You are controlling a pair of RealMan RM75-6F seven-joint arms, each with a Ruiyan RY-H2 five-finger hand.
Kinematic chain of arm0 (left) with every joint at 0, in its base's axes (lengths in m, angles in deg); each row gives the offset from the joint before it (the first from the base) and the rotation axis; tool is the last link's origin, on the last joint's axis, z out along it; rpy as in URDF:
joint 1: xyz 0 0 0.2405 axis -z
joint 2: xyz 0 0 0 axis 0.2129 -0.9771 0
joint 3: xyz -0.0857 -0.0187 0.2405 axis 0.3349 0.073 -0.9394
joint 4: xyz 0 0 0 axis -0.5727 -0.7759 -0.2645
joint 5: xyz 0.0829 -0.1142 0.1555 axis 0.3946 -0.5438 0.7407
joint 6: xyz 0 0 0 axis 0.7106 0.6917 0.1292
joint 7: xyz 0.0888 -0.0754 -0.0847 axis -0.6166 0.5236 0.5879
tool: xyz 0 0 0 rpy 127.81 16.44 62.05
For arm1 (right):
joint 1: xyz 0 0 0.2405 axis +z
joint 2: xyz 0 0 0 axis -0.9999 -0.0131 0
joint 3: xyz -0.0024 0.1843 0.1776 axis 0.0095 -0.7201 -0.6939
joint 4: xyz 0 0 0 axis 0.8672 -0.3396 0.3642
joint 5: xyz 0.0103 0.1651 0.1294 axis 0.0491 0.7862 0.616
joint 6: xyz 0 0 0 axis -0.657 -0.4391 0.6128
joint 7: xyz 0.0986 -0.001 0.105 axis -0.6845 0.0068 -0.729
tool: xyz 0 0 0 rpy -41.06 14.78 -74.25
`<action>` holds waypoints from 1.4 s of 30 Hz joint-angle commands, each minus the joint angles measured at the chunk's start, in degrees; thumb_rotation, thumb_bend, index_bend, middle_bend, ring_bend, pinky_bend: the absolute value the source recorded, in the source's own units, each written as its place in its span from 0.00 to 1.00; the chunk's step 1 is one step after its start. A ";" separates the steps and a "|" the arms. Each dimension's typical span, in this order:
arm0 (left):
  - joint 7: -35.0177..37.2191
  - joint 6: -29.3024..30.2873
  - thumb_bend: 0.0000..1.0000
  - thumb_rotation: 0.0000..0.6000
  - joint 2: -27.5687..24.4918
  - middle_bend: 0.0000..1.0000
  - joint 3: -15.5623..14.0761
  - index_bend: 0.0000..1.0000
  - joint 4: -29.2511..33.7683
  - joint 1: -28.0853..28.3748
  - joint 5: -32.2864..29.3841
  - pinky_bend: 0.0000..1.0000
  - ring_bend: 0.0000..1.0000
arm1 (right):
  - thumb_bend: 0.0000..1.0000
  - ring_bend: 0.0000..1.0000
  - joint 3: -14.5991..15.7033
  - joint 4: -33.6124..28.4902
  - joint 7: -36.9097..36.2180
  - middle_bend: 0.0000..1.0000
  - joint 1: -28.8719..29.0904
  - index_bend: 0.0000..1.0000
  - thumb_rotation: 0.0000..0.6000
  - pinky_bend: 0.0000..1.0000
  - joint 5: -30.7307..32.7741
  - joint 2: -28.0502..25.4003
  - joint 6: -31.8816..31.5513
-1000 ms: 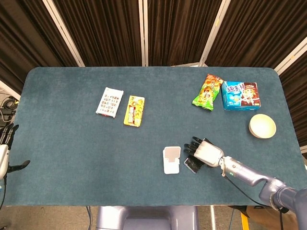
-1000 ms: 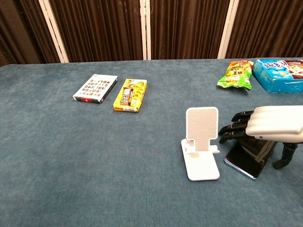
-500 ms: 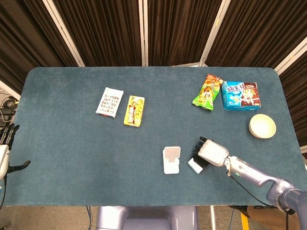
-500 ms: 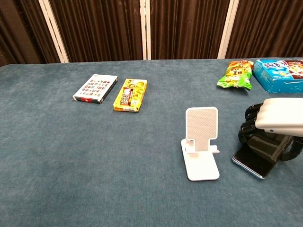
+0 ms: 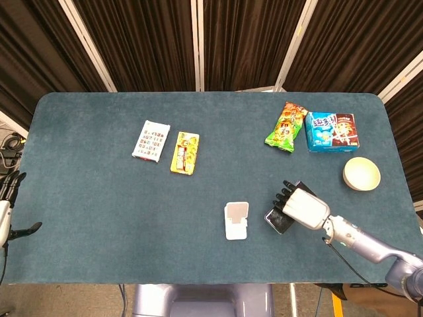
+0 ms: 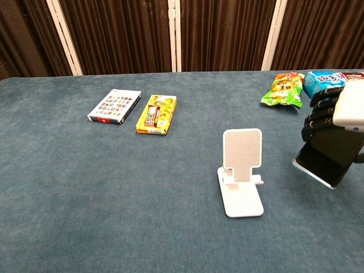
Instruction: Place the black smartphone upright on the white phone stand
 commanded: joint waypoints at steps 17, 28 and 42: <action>3.47 -1.22 0.00 1.00 -1.51 0.00 -0.24 0.00 0.07 0.13 0.54 0.00 0.00 | 0.54 0.42 -7.79 -14.12 41.93 0.57 1.68 0.60 1.00 0.28 -13.94 -4.05 -3.44; 5.35 -3.61 0.00 1.00 -2.02 0.00 -0.32 0.00 -0.36 0.76 -0.71 0.00 0.00 | 0.57 0.43 -8.89 -8.05 49.60 0.61 7.46 0.61 1.00 0.27 -21.70 2.68 2.71; 5.04 -4.95 0.00 1.00 -1.90 0.00 -0.39 0.00 -0.57 1.43 -1.49 0.00 0.00 | 0.59 0.43 -9.13 -9.28 52.37 0.62 8.85 0.62 1.00 0.25 -21.52 4.21 7.51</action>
